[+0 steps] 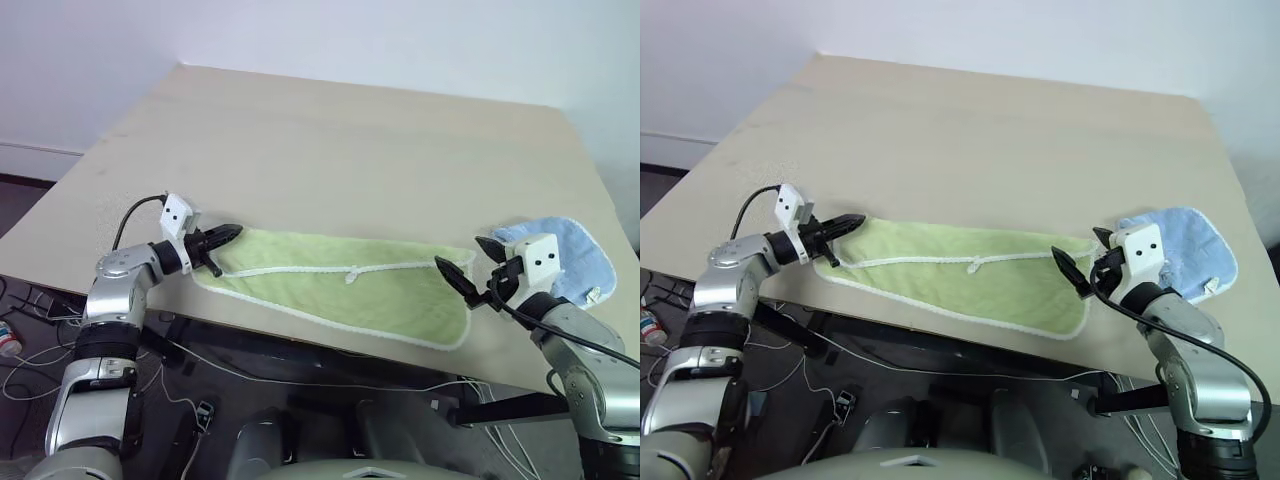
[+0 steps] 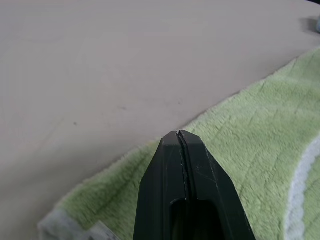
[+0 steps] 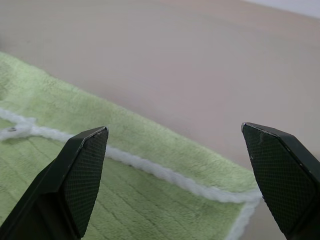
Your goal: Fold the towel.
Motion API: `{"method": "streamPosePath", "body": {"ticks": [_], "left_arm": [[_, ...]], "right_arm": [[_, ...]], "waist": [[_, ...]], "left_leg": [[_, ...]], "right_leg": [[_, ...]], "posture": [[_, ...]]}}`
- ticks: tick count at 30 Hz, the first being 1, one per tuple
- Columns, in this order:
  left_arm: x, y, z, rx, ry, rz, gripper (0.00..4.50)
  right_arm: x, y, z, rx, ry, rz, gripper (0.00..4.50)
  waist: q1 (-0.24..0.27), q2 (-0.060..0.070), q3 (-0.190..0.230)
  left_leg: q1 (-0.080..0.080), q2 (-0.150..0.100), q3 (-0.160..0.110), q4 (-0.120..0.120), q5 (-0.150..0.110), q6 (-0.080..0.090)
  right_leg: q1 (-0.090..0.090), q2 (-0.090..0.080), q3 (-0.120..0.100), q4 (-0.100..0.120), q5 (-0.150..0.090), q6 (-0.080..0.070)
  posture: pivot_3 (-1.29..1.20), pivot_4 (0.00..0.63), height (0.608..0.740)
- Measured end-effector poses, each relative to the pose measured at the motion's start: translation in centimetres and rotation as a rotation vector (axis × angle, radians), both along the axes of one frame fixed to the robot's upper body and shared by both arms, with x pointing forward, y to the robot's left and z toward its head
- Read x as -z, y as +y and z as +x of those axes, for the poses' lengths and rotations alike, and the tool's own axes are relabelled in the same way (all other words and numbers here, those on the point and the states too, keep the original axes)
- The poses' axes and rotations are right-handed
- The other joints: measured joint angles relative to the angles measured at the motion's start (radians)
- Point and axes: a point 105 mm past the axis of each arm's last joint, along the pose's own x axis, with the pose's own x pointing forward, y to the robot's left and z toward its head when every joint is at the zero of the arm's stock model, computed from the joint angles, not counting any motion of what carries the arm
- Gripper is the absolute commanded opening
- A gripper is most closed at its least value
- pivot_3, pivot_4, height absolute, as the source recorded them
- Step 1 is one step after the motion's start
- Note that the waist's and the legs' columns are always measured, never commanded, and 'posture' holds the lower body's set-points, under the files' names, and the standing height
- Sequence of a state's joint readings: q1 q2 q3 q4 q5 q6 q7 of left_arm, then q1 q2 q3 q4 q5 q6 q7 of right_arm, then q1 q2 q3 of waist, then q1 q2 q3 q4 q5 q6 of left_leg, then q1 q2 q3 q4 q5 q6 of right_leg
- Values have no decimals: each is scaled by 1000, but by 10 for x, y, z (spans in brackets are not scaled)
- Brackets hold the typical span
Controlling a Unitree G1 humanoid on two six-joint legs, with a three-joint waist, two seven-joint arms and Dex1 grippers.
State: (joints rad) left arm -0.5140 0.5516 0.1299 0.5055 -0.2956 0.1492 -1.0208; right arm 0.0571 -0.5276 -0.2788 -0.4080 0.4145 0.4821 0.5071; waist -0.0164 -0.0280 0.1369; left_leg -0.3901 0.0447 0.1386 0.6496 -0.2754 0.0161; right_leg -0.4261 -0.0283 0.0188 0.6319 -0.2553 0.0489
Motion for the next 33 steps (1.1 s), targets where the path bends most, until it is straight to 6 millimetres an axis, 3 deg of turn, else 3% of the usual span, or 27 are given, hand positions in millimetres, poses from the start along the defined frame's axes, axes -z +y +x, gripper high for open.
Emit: {"method": "streamPosePath", "body": {"ticks": [7, 12, 22, 25, 33], "left_arm": [[-2, -1, 1, 2, -6, 4, 0], [-6, 1, 5, -10, -28, 17, 0], [-6, 19, -5, 64, -8, 138, 0], [-4, 28, -14, 144, 35, 170, 593], [-7, 25, -26, 371, 82, 293, 3160]], "right_arm": [[3, 0, -1, 10, 3, 9, 4480], [5, 11, 1, -20, 1, 19, 4480], [8, 10, 9, -13, -14, 16, 4480], [12, 15, 10, -18, -5, 22, 4500], [20, 21, 8, 11, 0, 55, 4500]], "waist": [[-1, 0, 0], [-1, 0, 0], [-4, -1, 0], [-4, -1, 0], [2, -1, -1]], "left_leg": [[0, 0, 0, 0, 0, 0], [0, 0, 0, 0, 0, 0], [0, 0, 0, 0, 0, 0], [0, 0, 0, 0, 0, 0], [-1, 0, 0, 0, 0, 0]], "right_leg": [[0, 0, 0, 0, 0, 0], [0, 0, 0, 0, 0, 0], [0, 1, 0, 0, 0, 0], [0, 0, 0, 0, -1, -3], [-1, -1, -1, 0, -2, -3]], "posture": [[0, 150, 722], [0, 150, 722], [0, 150, 722], [0, 150, 722], [0, 150, 722]]}}
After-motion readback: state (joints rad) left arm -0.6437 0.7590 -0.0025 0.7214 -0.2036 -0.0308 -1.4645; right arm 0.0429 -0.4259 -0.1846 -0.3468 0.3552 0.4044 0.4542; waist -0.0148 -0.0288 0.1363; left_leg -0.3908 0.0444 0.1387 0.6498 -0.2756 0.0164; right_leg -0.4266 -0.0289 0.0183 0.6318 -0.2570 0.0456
